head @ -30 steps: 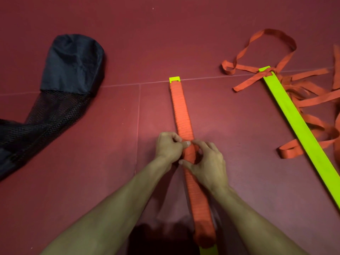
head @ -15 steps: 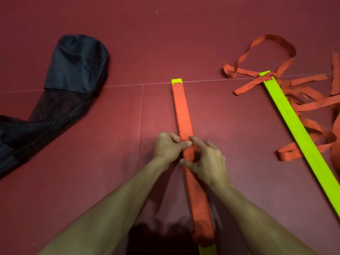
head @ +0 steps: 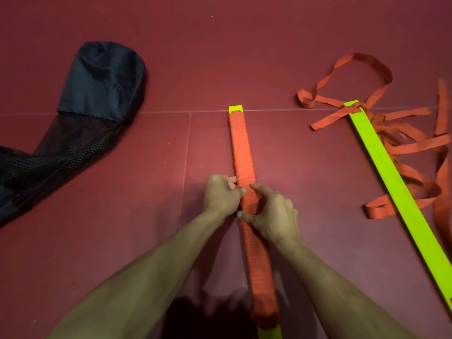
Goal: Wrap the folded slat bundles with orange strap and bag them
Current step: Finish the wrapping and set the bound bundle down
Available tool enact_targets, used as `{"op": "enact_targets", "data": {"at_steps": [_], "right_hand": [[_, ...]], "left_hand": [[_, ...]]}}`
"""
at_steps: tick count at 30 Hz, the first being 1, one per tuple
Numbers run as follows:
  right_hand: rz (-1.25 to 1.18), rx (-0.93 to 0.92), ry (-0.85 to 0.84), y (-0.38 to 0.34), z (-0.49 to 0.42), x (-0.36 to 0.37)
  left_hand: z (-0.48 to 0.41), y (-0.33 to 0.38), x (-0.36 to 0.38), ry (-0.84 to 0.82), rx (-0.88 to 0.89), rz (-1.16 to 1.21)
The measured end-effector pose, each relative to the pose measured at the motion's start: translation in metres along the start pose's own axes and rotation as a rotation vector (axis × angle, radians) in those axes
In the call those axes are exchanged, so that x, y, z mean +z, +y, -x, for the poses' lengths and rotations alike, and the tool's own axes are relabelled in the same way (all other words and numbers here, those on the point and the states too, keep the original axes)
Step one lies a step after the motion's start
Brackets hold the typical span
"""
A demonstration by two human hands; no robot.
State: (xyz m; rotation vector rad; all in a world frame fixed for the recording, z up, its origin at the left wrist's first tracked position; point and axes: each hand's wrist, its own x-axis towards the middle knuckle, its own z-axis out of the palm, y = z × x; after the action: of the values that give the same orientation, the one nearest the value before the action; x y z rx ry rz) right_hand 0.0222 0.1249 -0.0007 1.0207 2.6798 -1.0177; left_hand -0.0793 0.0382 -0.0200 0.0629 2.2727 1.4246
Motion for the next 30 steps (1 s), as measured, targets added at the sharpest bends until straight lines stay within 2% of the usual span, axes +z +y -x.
{"op": "enact_targets", "data": {"at_steps": [8,17,20,25,30], "right_hand": [[-0.015,-0.001,-0.018,-0.002,0.001,-0.004],[0.047,0.01,-0.026,-0.006,0.0,-0.001],[0.05,0.021,-0.019,-0.006,-0.001,0.0],[0.072,0.022,-0.007,-0.008,-0.001,-0.001],[0.052,0.036,-0.007,-0.009,0.0,-0.002]], "left_hand": [[-0.005,-0.003,-0.012,-0.095,-0.124,0.199],[-0.004,0.0,-0.005,-0.042,0.04,-0.038],[-0.003,0.001,-0.004,-0.064,0.058,-0.052],[-0.005,-0.007,-0.004,-0.043,0.063,0.029],[-0.007,-0.013,-0.004,-0.054,-0.013,0.194]]}}
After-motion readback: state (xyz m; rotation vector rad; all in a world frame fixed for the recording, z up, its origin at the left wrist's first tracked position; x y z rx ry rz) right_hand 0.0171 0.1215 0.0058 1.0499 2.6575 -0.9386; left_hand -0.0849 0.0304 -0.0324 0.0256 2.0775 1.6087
